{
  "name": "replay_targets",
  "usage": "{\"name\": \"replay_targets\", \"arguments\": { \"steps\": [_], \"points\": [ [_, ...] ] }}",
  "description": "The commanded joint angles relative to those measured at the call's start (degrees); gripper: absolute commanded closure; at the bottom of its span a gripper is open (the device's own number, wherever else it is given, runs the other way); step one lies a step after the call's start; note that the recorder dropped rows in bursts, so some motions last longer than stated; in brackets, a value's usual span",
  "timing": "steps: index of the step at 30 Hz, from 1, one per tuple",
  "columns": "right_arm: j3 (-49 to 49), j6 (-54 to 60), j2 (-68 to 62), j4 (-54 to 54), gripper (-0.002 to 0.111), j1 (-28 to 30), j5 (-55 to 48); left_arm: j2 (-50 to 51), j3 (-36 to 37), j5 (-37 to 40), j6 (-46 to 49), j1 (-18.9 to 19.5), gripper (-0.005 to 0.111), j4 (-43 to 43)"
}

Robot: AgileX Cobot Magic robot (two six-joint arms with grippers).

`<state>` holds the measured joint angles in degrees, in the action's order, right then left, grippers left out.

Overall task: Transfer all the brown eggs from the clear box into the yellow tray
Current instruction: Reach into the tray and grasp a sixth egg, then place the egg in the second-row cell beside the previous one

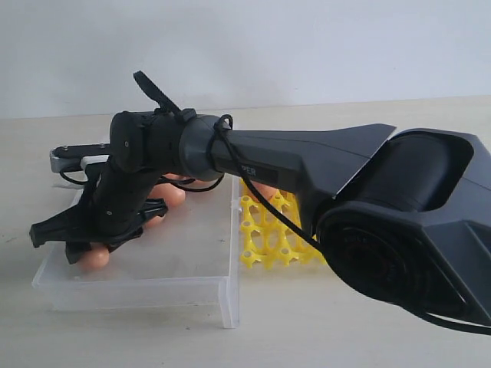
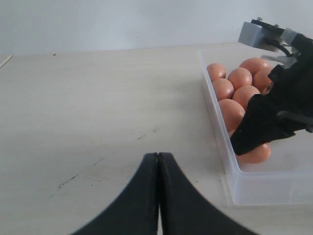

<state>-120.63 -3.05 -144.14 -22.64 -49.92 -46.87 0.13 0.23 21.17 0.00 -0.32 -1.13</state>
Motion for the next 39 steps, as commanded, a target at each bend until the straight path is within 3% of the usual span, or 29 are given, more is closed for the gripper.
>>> {"name": "replay_targets", "arguments": {
  "steps": [1, 7, 12, 17, 23, 29, 39],
  "points": [
    [-0.11, 3.05, 1.11, 0.97, 0.108, -0.04, 0.16, -0.13, -0.23, -0.48, 0.0, -0.27, 0.107, 0.21],
    [11.17, 3.44, 10.32, 8.68, 0.108, 0.3, 12.81, -0.13, -0.23, -0.48, 0.0, -0.27, 0.107, 0.21],
    [34.57, 3.05, 24.68, 14.25, 0.108, 2.89, 39.4, -0.13, -0.23, -0.48, 0.0, -0.27, 0.107, 0.21],
    [56.69, 3.05, 37.44, 15.75, 0.108, 8.57, 61.51, -0.13, -0.23, -0.48, 0.0, -0.27, 0.107, 0.21],
    [73.72, 0.51, 45.93, 16.52, 0.108, 17.31, 75.15, -0.13, -0.23, -0.48, 0.0, -0.27, 0.107, 0.21],
    [78.68, -7.22, 45.35, 23.08, 0.108, 23.44, 77.61, -0.13, -0.23, -0.48, 0.0, -0.27, 0.107, 0.21],
    [78.42, -13.77, 38.03, 26.16, 0.108, 24.56, 80.84, -0.13, -0.23, -0.48, 0.0, -0.27, 0.107, 0.21]
  ]
}}
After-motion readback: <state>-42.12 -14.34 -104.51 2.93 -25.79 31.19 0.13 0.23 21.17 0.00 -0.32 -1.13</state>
